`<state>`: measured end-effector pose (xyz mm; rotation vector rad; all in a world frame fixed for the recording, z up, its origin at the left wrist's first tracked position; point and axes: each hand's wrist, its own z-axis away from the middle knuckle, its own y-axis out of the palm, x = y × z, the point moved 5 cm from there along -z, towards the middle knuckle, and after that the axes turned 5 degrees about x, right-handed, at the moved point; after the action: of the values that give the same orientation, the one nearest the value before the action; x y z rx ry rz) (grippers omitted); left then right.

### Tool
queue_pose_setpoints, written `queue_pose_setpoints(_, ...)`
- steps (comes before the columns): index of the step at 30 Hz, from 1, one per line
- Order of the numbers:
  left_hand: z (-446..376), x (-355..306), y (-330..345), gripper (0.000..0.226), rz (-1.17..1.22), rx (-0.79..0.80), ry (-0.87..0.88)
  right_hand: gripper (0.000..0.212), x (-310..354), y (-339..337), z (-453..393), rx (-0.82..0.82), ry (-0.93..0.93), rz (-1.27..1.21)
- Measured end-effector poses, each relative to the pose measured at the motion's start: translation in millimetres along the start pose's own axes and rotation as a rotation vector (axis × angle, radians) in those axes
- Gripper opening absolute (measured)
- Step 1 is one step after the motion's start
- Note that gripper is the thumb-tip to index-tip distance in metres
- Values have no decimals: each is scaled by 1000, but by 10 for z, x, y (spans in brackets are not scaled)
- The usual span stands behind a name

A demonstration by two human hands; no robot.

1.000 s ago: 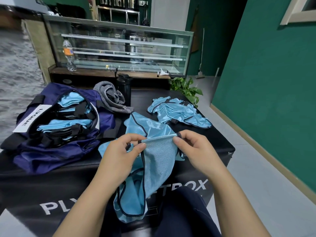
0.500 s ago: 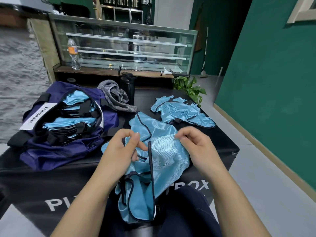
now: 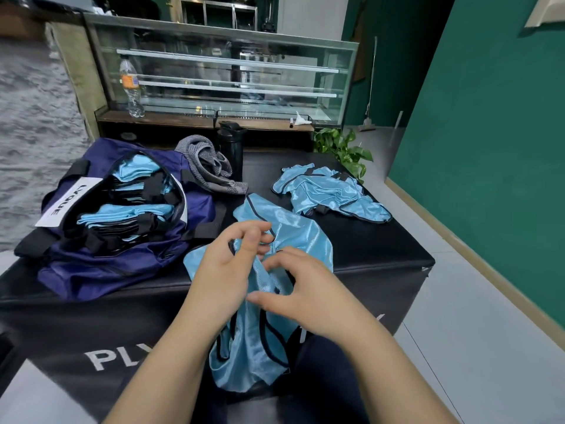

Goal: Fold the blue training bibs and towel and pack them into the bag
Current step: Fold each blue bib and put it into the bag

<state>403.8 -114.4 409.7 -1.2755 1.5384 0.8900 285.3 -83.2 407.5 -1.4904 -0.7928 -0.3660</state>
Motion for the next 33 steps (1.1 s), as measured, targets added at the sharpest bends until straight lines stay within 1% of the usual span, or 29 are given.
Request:
queue_pose_setpoints(2, 6, -24, -35, 28, -64, 23, 16, 13, -10, -20, -7, -43, -19, 12)
queue_pose_setpoints(5, -11, -47, -131, 27, -218, 64, 16, 6, -67, -134, 16, -104, -7, -61)
queue_pose_setpoints(7, -39, -15, -210, 23, -293, 82, 14, 13, -104, -203, 37, -116, 9, -119)
queue_pose_setpoints(9, -61, 42, -260, 23, -303, 97, 9, 18, -168, -254, 47, -121, 41, -165)
queue_pose_setpoints(12, -76, 44, -287, 5, -274, 87, 0, 12, -277, -303, 62, -137, 83, -232)
queue_pose_setpoints(13, -70, 43, -285, 6, -259, 100, -3, 9, -303, -314, 68, -145, 88, -243)
queue_pose_setpoints(14, -55, 35, -270, 9, -228, 131, -11, 7, -312, -324, 73, -157, 89, -247)
queue_pose_setpoints(17, 7, -6, -178, 2, -33, 256, -47, 5, -320, -346, 74, -255, 95, -265)
queue_pose_setpoints(19, 53, -41, -95, 11, 65, 329, -73, 8, -346, -361, 69, -336, 121, -286)
queue_pose_setpoints(23, 121, -63, 32, 23, 91, 479, -129, 23, -440, -386, 57, -424, 192, -318)
queue_pose_setpoints(24, 123, -62, 47, 25, 69, 489, -133, 25, -434, -414, 74, -454, 194, -352)
queue_pose_setpoints(25, 111, -50, 53, 26, 17, 467, -118, 26, -431, -441, 87, -480, 188, -387)
queue_pose_setpoints(27, 90, -61, 74, 29, -134, 373, -78, 28, -399, -478, 114, -485, 140, -415)
queue_pose_setpoints(28, 83, -78, 97, 27, -244, 333, -42, 31, -363, -478, 118, -455, 106, -426)
queue_pose_setpoints(30, 78, -134, 167, 17, -462, 298, 81, 35, -305, -423, 96, -342, 47, -488)
queue_pose_setpoints(31, 71, -129, 184, 14, -535, 287, 136, 33, -288, -383, 80, -287, 32, -503)
queue_pose_setpoints(33, 57, -108, 190, 10, -593, 267, 179, 22, -264, -325, 67, -216, 22, -494)
